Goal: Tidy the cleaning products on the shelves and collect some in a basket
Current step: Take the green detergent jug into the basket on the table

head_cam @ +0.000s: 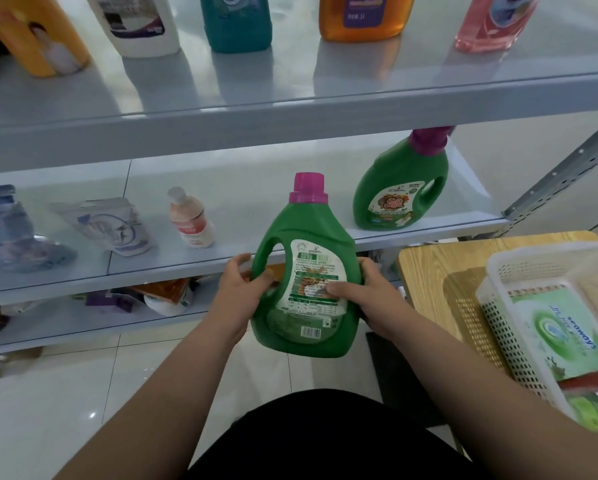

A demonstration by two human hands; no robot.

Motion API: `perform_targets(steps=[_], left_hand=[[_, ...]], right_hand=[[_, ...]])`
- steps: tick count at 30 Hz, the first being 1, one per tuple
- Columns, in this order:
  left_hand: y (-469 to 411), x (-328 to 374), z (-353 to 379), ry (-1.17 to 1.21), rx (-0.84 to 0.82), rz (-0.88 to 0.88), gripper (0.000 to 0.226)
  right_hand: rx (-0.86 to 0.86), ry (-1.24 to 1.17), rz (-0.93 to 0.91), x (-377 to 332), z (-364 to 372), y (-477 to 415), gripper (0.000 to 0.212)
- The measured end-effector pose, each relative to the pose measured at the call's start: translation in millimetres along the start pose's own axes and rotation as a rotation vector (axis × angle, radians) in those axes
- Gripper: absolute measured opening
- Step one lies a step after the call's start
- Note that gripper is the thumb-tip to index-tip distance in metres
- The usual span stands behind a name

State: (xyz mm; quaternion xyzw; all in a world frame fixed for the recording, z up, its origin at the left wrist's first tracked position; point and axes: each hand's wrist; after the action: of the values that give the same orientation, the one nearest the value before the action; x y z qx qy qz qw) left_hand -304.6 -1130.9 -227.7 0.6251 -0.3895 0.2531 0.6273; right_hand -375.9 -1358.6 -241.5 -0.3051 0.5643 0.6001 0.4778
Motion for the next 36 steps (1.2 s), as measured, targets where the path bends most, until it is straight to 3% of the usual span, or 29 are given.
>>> perform_targets(steps=[2,4,6,9,11,14,16,19,22,26,29,33,36], left_hand=[[7,4,3,-0.205,0.178,0.184,0.042],[19,8,11,-0.286,0.077,0.272,0.043],[29,7,18,-0.281,-0.038,0.256,0.061],[28,7,17,-0.177,-0.104,0.208,0.104],[24,9,8,-0.151,-0.109,0.199,0.115],[16,9,-7,-0.069,-0.119,0.181,0.107],[13,6,-14,0.071,-0.183,0.122,0.099],[13,-1,-19,0.265,-0.313,0.041,0.084],[15,-6,-19,0.257,-0.356,0.036,0.072],[19,-6,-20,0.007,-0.297,0.116,0.075],[23,-4,-24,-0.287,-0.156,0.25,0.075],[28,-12,-24,-0.695,0.021,0.464,0.083],[30,-24,-28,-0.909,0.133,0.646,0.093]], right_hand=[[0.093,0.07,-0.025,-3,15,2,0.098],[0.162,0.225,-0.101,-4,30,6,0.094],[0.171,0.385,-0.209,-2,45,12,0.089],[0.061,0.502,-0.308,4,55,22,0.095],[-0.055,0.524,-0.334,10,56,29,0.099],[-0.124,0.528,-0.359,11,55,34,0.088],[-0.032,0.547,-0.379,8,51,32,0.074],[0.034,0.436,-0.248,0,39,27,0.091],[0.039,0.415,-0.175,0,28,29,0.105],[0.089,0.462,-0.232,8,29,34,0.092],[0.055,0.442,-0.222,-1,36,36,0.07],[0.171,0.5,-0.354,-40,41,32,0.057],[0.195,0.751,-0.373,-68,46,22,0.056]])
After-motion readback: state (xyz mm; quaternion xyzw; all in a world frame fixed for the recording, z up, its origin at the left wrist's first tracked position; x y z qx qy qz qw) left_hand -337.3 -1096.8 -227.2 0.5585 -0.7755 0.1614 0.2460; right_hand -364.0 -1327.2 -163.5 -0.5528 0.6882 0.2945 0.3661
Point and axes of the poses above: each hand's wrist, its own y-axis away from the middle knuckle, its own z-axis out of the palm, x = y × z, and after that the axes turned 7 degrees about -z, right-handed
